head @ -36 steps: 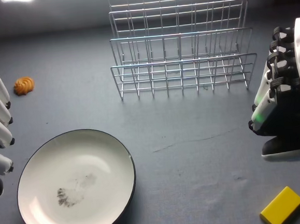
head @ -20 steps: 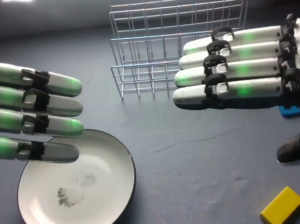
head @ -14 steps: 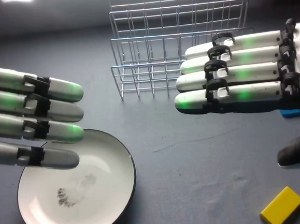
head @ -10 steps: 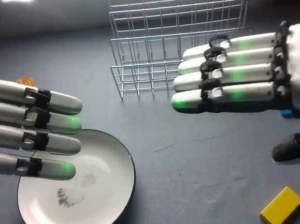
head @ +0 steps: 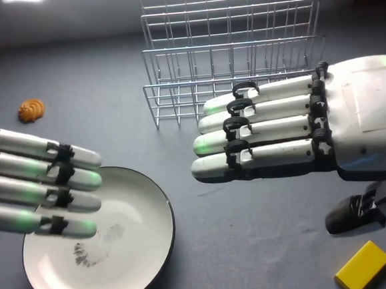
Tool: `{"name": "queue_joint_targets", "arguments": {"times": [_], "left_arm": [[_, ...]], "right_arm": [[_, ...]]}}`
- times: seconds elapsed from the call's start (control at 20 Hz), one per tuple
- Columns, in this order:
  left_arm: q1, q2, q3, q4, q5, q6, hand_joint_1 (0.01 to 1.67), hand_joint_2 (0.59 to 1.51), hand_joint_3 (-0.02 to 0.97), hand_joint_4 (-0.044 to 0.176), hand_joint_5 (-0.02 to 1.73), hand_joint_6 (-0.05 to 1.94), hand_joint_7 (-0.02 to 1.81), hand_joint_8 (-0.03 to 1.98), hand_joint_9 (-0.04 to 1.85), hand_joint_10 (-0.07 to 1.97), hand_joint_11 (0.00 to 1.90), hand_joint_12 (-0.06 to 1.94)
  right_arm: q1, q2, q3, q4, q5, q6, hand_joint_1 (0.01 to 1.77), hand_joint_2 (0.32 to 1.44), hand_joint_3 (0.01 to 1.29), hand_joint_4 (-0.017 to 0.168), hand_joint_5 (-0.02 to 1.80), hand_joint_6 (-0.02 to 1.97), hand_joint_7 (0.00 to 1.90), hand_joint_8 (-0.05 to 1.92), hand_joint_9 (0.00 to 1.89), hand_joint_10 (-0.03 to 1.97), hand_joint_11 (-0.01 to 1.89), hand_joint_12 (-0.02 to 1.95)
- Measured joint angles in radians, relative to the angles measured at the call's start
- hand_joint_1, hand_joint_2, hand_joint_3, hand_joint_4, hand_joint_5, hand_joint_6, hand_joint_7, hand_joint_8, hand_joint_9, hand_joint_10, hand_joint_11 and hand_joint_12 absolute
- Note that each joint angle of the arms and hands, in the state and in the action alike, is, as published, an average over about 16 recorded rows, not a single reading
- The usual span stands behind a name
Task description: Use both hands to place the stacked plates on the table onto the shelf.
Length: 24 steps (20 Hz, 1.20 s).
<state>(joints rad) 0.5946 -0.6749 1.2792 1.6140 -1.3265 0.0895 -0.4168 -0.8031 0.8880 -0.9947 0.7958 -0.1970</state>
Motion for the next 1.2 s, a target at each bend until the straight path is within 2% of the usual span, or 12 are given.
{"name": "queue_joint_targets", "arguments": {"times": [0.35,0.6,0.9,1.2], "left_arm": [[0.151,-0.03,0.033,-0.028,0.136,0.001,0.02,1.143,0.002,-0.001,0.09,0.0,0.09,0.01,0.06,0.0,0.02,0.05],[0.242,-0.053,0.058,-0.047,0.209,0.002,0.03,1.145,0.002,-0.001,0.09,0.0,0.09,0.01,0.06,0.0,0.02,0.02],[0.311,-0.077,0.076,-0.075,0.281,0.003,0.03,1.147,0.002,-0.002,0.09,0.0,0.1,0.01,0.06,0.0,0.02,0.01],[0.358,-0.094,0.069,-0.102,0.316,0.003,0.03,1.149,0.002,-0.003,0.11,0.0,0.09,0.01,0.05,0.0,0.02,0.01]], "right_arm": [[0.012,-0.019,0.027,-0.04,-0.005,0.026,1.27,0.96,0.01,-0.001,0.02,0.02,0.01,0.01,0.02,0.0,0.03,0.07],[0.017,-0.02,0.042,-0.072,0.0,0.041,1.3,0.97,0.01,-0.001,0.02,0.02,0.01,0.01,0.02,0.0,0.03,0.13],[0.016,-0.023,0.047,-0.093,0.008,0.042,1.31,0.98,0.01,-0.001,0.02,0.02,0.01,0.01,0.02,0.0,0.02,0.21],[0.013,-0.036,0.047,-0.099,0.001,0.029,1.3,0.97,0.01,-0.001,0.02,0.02,0.01,0.01,0.02,0.0,0.01,0.24]]}}
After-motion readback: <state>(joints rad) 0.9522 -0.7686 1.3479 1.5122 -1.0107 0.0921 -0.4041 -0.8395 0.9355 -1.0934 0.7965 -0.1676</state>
